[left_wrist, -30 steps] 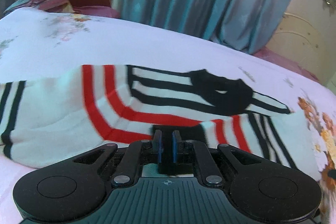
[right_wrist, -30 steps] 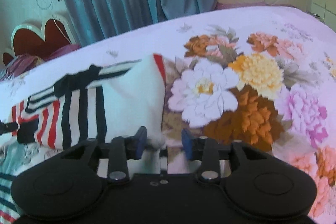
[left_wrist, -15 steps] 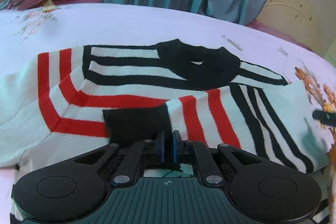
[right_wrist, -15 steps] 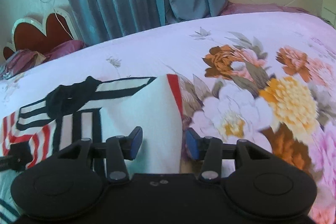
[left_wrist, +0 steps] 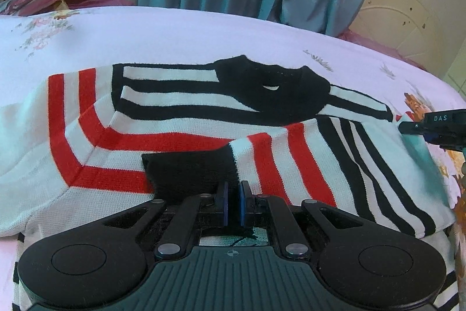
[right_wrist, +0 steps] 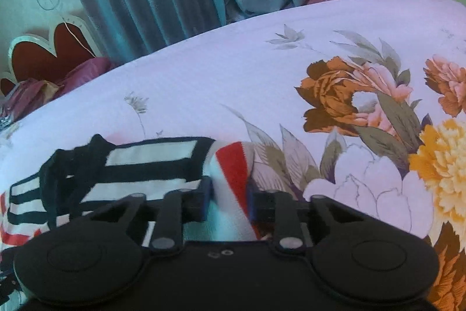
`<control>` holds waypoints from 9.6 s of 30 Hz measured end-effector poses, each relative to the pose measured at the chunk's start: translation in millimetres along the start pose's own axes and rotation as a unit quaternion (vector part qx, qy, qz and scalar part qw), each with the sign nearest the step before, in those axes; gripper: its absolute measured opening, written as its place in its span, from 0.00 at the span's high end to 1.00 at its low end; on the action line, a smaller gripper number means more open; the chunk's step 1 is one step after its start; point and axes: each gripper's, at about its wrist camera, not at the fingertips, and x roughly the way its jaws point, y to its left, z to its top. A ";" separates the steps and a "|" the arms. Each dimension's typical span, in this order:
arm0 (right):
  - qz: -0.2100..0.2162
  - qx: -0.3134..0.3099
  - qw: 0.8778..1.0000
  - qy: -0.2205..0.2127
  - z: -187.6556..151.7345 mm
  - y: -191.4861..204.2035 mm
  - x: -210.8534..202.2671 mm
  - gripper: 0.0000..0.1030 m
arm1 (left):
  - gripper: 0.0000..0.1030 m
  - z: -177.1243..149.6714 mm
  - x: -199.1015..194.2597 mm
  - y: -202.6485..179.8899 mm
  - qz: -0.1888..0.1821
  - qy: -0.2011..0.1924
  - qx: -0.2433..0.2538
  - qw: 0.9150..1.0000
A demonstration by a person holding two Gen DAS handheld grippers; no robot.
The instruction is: Fold small clothes
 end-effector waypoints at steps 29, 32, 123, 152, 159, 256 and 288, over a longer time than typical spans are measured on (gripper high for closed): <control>-0.076 -0.085 0.993 -0.037 -14.2 14.8 -11.6 0.63 | 0.93 9.3 8.7 -14.3 0.002 0.004 -0.003 1.000; -0.056 -0.125 0.989 -0.054 -28.0 34.4 -30.7 0.66 | 0.93 9.0 7.6 -15.6 0.005 0.005 0.001 1.000; 0.043 -0.181 0.983 0.001 -145.1 312.2 -42.8 0.49 | 0.95 -71.7 -100.1 409.0 0.104 -0.138 -0.372 0.912; 0.051 -0.068 0.996 -0.036 -93.4 154.5 -73.3 0.59 | 0.94 23.7 -47.1 16.5 -0.121 -0.085 0.072 0.986; 0.074 -0.029 0.997 -0.023 -99.1 118.3 -81.4 0.46 | 0.77 -7.6 -43.9 0.1 -0.095 -0.039 0.113 0.988; -0.039 -0.084 0.995 -0.030 -80.4 93.4 -39.8 0.88 | 0.84 69.1 38.4 166.5 0.082 -0.067 -0.104 0.989; 0.002 -0.145 0.989 -0.006 -79.5 139.9 -21.2 0.94 | 0.84 20.3 -0.3 99.9 0.048 -0.047 -0.010 0.998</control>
